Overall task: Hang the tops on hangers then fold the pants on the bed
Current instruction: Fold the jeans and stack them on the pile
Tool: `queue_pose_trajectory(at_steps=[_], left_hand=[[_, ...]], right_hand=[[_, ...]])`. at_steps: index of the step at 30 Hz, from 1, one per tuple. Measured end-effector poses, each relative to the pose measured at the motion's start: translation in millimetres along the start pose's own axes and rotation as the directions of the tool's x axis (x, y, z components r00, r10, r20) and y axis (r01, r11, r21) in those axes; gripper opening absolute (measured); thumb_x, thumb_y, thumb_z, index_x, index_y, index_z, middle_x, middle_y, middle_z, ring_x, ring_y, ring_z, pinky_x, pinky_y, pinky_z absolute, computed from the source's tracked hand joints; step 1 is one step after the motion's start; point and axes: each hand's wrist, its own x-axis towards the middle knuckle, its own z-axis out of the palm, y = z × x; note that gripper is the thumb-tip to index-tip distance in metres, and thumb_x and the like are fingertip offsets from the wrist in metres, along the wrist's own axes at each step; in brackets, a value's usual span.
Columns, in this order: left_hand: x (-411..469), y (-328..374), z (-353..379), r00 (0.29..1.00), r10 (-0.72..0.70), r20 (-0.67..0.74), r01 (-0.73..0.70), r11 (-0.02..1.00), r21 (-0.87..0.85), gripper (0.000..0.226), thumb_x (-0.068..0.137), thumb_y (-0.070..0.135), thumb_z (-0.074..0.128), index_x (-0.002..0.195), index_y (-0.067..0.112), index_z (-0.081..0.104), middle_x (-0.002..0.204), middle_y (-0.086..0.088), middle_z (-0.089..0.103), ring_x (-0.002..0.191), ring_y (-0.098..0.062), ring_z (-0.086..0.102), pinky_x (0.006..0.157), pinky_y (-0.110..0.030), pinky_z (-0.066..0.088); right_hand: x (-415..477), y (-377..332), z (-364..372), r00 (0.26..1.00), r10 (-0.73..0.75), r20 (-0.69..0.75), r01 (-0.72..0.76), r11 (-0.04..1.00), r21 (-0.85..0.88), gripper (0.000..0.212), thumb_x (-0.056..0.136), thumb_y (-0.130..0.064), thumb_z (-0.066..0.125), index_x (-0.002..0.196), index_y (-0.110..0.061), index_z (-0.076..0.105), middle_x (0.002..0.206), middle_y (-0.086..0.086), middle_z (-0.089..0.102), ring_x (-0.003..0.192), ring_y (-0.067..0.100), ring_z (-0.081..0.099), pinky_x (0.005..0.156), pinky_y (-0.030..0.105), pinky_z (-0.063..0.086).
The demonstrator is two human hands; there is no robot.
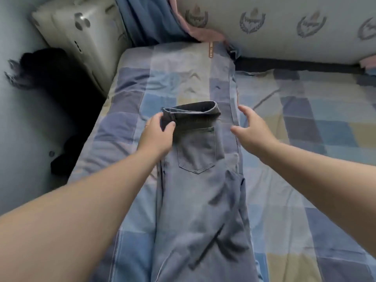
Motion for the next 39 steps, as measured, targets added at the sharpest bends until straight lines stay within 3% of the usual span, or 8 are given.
queue_pose_trajectory(at_steps=[2,5,11,19,26,31,35,39], left_hand=[[-25,-26,21,0.998,0.03,0.063,-0.036,0.996,0.086,0.055,0.103,0.038,0.052,0.153,0.019,0.04,0.161,-0.003,0.036,0.147,-0.022,0.033,0.116,-0.03,0.025],[-66,-57,42,0.984,0.034,0.175,-0.073,0.973,0.218,0.054,0.103,0.042,0.049,0.153,0.025,0.038,0.167,-0.004,0.025,0.153,-0.024,0.02,0.123,-0.037,0.019],[-145,-72,42,0.944,0.069,0.321,-0.207,0.884,0.419,0.063,0.101,0.056,0.042,0.158,0.04,0.021,0.17,0.007,0.004,0.156,-0.019,-0.002,0.124,-0.045,0.012],[-264,-61,-9,0.901,0.059,0.43,-0.26,0.867,0.425,0.065,0.101,0.056,0.041,0.159,0.039,0.018,0.171,0.006,0.001,0.156,-0.02,-0.002,0.123,-0.044,0.01],[-392,-87,-43,0.865,-0.114,0.489,-0.094,0.92,0.38,0.064,0.1,0.055,0.044,0.158,0.036,0.024,0.17,0.005,0.01,0.154,-0.021,0.008,0.12,-0.046,0.021],[-481,-126,-32,0.798,-0.257,0.545,0.065,0.936,0.346,0.065,0.101,0.049,0.05,0.158,0.026,0.029,0.167,-0.001,0.024,0.152,-0.025,0.02,0.122,-0.042,0.023],[-543,-157,-14,0.72,-0.438,0.538,0.275,0.892,0.358,0.067,0.099,0.047,0.054,0.157,0.027,0.029,0.163,0.005,0.031,0.148,-0.025,0.027,0.119,-0.041,0.028],[-580,-175,10,0.695,-0.555,0.456,0.43,0.83,0.356,0.068,0.097,0.043,0.059,0.156,0.024,0.032,0.16,-0.003,0.038,0.145,-0.029,0.034,0.116,-0.038,0.029]], right_hand=[[-15,31,22,0.997,0.018,0.076,-0.009,0.993,-0.115,0.069,0.099,-0.028,0.06,0.159,-0.027,0.025,0.165,-0.005,0.027,0.148,0.018,0.029,0.119,0.04,0.03],[-48,61,44,0.977,0.106,0.186,-0.047,0.953,-0.301,0.07,0.102,-0.043,0.051,0.16,-0.033,0.014,0.169,-0.005,0.011,0.155,0.025,0.009,0.123,0.052,0.016],[-118,76,44,0.942,0.169,0.29,0.018,0.837,-0.546,0.068,0.101,-0.059,0.034,0.158,-0.045,-0.001,0.169,-0.012,-0.005,0.156,0.024,-0.002,0.122,0.048,0.01],[-246,53,13,0.915,0.202,0.349,0.052,0.799,-0.599,0.069,0.101,-0.06,0.032,0.159,-0.041,0.0,0.169,-0.01,-0.001,0.156,0.023,0.001,0.121,0.046,0.013],[-374,48,-5,0.885,0.304,0.354,-0.051,0.817,-0.574,0.068,0.103,-0.05,0.042,0.161,-0.033,0.011,0.169,-0.004,0.012,0.154,0.023,0.013,0.122,0.046,0.02],[-451,85,-10,0.863,0.367,0.348,-0.253,0.909,-0.332,0.063,0.103,-0.033,0.052,0.159,-0.021,0.025,0.163,0.0,0.032,0.149,0.022,0.029,0.119,0.047,0.028],[-503,139,-11,0.808,0.469,0.356,-0.41,0.882,-0.232,0.059,0.104,-0.031,0.052,0.157,-0.025,0.028,0.159,0.0,0.039,0.146,0.018,0.035,0.117,0.038,0.032],[-537,195,-11,0.745,0.563,0.358,-0.529,0.826,-0.196,0.06,0.104,-0.032,0.051,0.158,-0.025,0.026,0.156,0.006,0.042,0.142,0.022,0.041,0.11,0.035,0.035]])
